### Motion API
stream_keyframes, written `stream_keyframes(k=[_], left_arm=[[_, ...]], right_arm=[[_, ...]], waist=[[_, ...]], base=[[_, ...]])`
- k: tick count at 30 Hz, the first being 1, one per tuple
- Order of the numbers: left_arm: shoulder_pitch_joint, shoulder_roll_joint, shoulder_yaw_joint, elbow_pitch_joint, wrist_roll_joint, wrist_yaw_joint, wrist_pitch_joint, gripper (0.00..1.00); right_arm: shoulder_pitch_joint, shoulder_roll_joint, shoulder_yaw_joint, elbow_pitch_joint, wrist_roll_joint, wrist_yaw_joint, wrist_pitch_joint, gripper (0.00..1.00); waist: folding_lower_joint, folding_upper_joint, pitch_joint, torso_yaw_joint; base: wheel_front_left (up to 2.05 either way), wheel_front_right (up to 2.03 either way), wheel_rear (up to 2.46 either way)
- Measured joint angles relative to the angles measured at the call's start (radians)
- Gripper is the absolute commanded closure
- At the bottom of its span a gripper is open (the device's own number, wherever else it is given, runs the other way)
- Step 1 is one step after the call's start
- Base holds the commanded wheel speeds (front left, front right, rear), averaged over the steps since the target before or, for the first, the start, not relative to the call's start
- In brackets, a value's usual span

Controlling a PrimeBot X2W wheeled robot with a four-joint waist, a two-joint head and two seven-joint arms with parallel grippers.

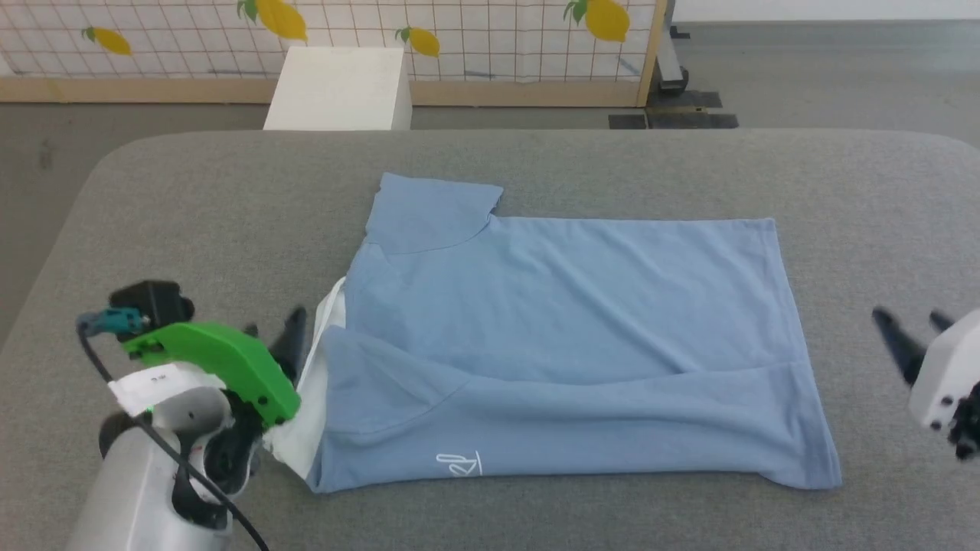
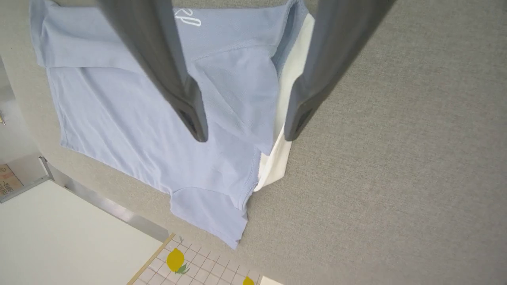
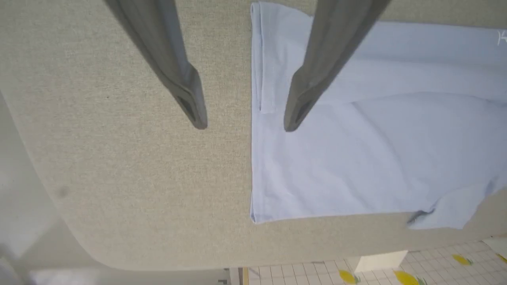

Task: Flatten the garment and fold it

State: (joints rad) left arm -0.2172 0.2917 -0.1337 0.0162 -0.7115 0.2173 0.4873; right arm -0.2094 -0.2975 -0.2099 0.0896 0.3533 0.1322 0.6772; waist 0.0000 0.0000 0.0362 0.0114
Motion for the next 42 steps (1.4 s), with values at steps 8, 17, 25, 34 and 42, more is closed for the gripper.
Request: stream_keyframes(k=[8, 17, 25, 34, 42], left_arm=[[-0.068, -0.026, -0.007, 0.042, 0.080, -0.124, -0.335, 0.00], [-0.111, -0.071, -0.032, 0.227, 0.135, -0.214, -0.617, 0.00], [-0.317, -0.102, -0.065, 0.376, 0.146, -0.262, -0.665, 0.00], [-0.708, -0.099, -0.110, 0.632, 0.203, -0.278, -0.586, 0.00], [-1.018, -0.051, -0.166, 0.837, 0.266, -0.236, -0.311, 0.00]], right_arm=[[-0.067, 0.030, -0.047, -0.016, -0.021, 0.000, -0.278, 0.00], [-0.076, 0.046, -0.045, 0.028, -0.019, 0.000, -0.433, 0.00], [-0.129, 0.042, -0.021, 0.024, -0.016, 0.000, -0.440, 0.00], [-0.251, 0.034, 0.020, -0.003, -0.009, 0.000, -0.434, 0.00], [-0.293, 0.043, 0.038, -0.034, 0.002, 0.000, -0.432, 0.00]], waist=[[0.0000, 0.0000, 0.017, -0.003], [0.0000, 0.0000, 0.057, 0.000], [0.0000, 0.0000, 0.141, 0.004], [0.0001, 0.0000, 0.291, -0.003], [0.0002, 0.0000, 0.433, -0.039]], base=[[0.00, 0.00, 0.00], [0.00, 0.00, 0.00], [0.00, 0.00, 0.00], [0.00, 0.00, 0.00], [0.00, 0.00, 0.00]])
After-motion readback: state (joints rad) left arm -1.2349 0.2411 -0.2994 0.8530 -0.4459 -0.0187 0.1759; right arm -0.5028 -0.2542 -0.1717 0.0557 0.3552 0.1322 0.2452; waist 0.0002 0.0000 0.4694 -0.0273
